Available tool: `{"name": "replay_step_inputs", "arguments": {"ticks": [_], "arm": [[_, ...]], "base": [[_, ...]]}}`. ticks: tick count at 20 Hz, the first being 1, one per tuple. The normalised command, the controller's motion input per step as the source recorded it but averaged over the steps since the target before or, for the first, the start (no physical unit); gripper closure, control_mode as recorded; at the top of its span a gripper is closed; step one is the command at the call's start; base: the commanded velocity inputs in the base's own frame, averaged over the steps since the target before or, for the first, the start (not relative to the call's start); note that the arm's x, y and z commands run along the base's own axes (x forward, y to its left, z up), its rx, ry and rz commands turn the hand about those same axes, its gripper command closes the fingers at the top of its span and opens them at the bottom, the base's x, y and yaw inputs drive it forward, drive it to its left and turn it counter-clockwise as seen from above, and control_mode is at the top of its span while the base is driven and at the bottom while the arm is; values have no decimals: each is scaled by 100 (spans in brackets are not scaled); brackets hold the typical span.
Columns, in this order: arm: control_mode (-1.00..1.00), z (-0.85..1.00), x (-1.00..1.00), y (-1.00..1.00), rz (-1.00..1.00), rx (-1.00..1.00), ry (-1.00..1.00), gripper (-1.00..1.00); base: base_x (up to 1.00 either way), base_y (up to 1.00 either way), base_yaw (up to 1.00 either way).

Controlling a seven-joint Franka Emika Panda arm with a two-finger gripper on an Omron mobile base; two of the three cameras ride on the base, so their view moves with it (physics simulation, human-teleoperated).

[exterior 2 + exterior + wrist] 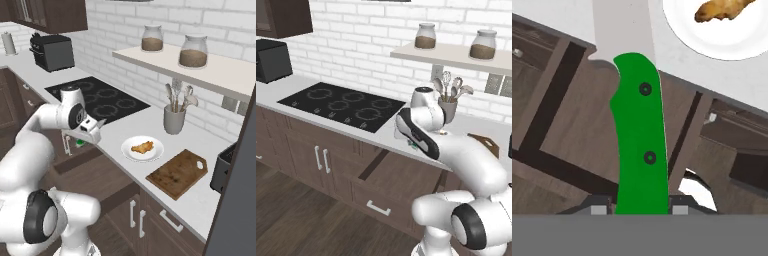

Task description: Pick up the knife from the drawer and place it on the cutting board. Then place the meat from the plate to the cutting board.

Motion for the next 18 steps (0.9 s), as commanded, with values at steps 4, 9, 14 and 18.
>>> {"name": "replay_step_inputs", "arguments": {"ticks": [4, 9, 14, 18], "arm": [[-100, 41, -7, -100, -1, 1, -17, 100], [-100, 23, -17, -100, 0, 5, -16, 100], [-100, -2, -55, -100, -15, 10, -3, 100], [-100, -19, -15, -100, -22, 7, 0, 100]], "base": [[0, 0, 0], [0, 0, 0], [0, 0, 0], [0, 0, 0]]}}
